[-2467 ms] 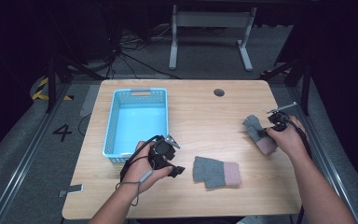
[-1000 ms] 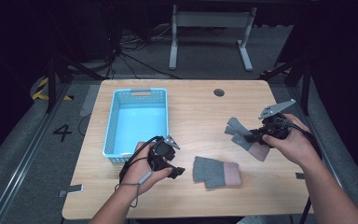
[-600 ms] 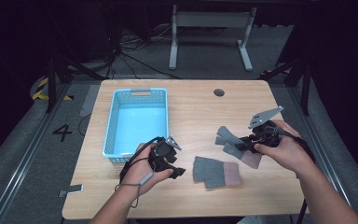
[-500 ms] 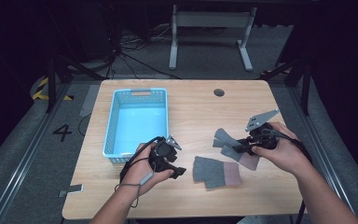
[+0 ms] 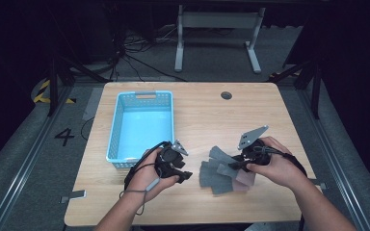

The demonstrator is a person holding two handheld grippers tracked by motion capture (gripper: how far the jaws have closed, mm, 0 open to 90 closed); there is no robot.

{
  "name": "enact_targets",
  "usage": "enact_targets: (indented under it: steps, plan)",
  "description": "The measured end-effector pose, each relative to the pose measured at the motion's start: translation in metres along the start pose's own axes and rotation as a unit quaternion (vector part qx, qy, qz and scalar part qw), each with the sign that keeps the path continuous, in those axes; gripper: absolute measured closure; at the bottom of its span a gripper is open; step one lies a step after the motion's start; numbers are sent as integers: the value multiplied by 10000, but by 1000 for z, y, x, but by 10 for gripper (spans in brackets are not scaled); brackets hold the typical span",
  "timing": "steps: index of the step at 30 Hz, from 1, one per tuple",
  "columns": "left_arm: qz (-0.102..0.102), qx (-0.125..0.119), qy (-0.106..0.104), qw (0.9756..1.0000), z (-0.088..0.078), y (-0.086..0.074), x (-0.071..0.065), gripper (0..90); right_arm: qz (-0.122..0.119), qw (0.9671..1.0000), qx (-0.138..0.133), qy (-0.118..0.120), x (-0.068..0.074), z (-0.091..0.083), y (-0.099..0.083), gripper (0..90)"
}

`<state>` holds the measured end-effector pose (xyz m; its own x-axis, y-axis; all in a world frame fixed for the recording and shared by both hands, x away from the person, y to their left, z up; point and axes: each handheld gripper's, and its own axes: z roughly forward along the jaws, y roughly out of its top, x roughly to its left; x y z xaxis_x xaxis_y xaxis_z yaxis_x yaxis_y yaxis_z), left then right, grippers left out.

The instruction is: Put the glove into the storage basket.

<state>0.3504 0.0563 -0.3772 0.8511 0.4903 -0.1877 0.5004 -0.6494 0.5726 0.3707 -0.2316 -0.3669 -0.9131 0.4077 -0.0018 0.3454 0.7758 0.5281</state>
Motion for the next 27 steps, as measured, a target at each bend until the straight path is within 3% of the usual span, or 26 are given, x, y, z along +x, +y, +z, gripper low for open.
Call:
enact_targets:
  steps: [3,7,11,22,27]
  plan:
    - [13,-29,-71,10000,1,-1,1,551,-37,10000,62,64,3,8,-1,744]
    - [115,147,-99,9998,2,0,0,578,-131,9997,177,64,5,18,-2,741]
    - [183,165,-158,9996,3,-1,-1,589,-216,9992,343,52,8,28,-3,741]
    - [260,410,-213,9986,14,0,-4,618,-382,9980,494,116,13,47,-7,730]
    - [312,526,-206,9979,19,0,-5,617,-360,9985,398,80,15,51,-10,597]
